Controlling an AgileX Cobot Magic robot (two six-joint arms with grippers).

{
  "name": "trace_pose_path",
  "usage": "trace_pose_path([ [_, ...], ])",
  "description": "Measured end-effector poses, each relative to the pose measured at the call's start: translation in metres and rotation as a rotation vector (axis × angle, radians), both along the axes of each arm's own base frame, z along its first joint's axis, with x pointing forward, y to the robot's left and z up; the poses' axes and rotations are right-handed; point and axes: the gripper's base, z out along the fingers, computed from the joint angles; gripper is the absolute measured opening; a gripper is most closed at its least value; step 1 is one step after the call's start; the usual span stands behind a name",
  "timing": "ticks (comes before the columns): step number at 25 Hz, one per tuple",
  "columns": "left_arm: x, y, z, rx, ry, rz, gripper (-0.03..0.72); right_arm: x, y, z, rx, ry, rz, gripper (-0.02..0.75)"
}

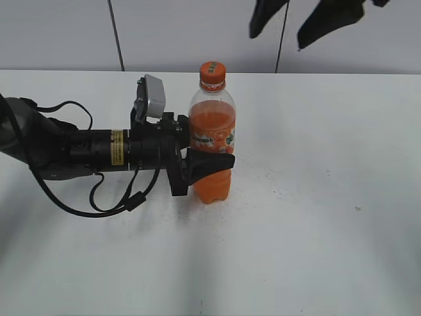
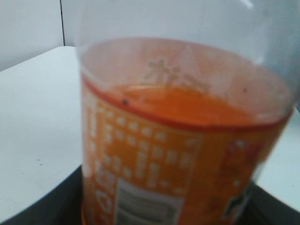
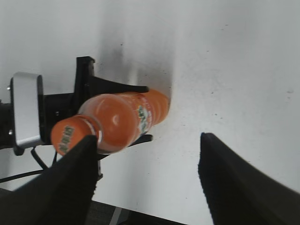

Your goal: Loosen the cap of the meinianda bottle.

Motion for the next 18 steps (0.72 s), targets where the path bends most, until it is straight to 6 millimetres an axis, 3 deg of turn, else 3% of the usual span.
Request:
trace_pose_path([
  [7,0.000,0.000,0.000,0.000,0.000,0.000,0.430,0.001,0.051,-0.011,0.004,0.008,0.088,0.502],
  [12,0.000,0.000,0.000,0.000,0.000,0.000,0.430,0.001,0.064,-0.013,0.010,0.005,0.104,0.502],
  [18,0.000,0.000,0.000,0.000,0.000,0.000,0.430,0.002,0.079,-0.032,-0.021,0.045,0.126,0.502],
])
